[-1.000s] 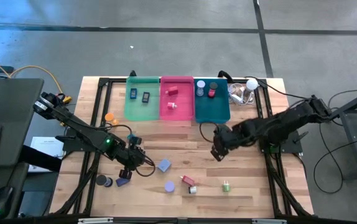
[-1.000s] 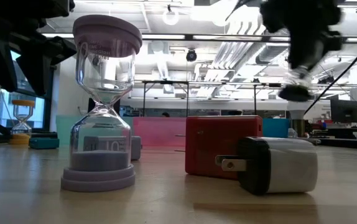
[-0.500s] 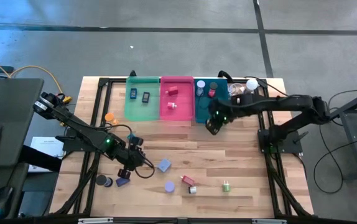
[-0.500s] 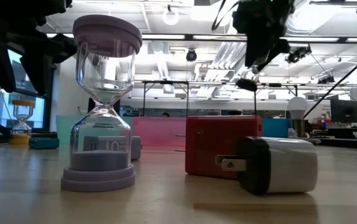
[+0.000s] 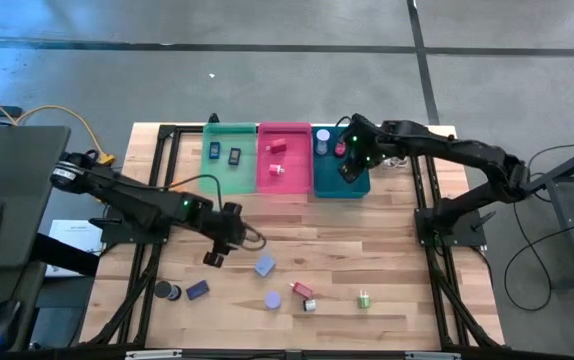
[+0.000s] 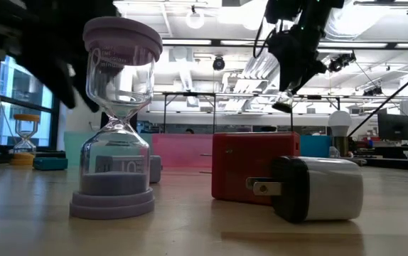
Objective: Pick & Place Office items
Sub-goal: Put the yellow hourglass into the dark blue bin
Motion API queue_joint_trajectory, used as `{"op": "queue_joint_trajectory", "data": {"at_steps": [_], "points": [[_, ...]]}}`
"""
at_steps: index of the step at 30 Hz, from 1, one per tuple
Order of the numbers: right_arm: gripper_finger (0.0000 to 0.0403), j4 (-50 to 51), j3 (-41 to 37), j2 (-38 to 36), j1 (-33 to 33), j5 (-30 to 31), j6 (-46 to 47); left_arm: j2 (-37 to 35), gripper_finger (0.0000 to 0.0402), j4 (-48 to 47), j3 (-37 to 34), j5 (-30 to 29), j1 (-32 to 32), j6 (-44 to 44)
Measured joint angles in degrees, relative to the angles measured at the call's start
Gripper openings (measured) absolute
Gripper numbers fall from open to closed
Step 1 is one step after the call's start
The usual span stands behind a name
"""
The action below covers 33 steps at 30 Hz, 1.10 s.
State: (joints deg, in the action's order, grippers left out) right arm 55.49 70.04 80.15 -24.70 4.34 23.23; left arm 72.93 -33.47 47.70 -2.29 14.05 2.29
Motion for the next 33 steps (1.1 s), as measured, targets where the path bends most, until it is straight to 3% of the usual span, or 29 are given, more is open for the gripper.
{"op": "queue_joint_trajectory", "data": {"at_steps": [10, 21, 33], "points": [[0.0177, -1.8, 0.0, 0.0, -7.2, -2.8, -7.3, 0.0, 0.017, 5.2, 0.0, 11.1, -8.8, 6.0], [0.0177, -3.0, 0.0, 7.6, -10.2, -3.1, -12.0, 0.0, 0.017, 9.1, 0.0, 15.5, -13.6, 10.3], [0.0177, -6.8, 0.0, 16.4, -12.6, -3.0, -16.0, 0.6, 0.017, 10.5, -0.2, 16.3, -13.8, 9.3]]}}
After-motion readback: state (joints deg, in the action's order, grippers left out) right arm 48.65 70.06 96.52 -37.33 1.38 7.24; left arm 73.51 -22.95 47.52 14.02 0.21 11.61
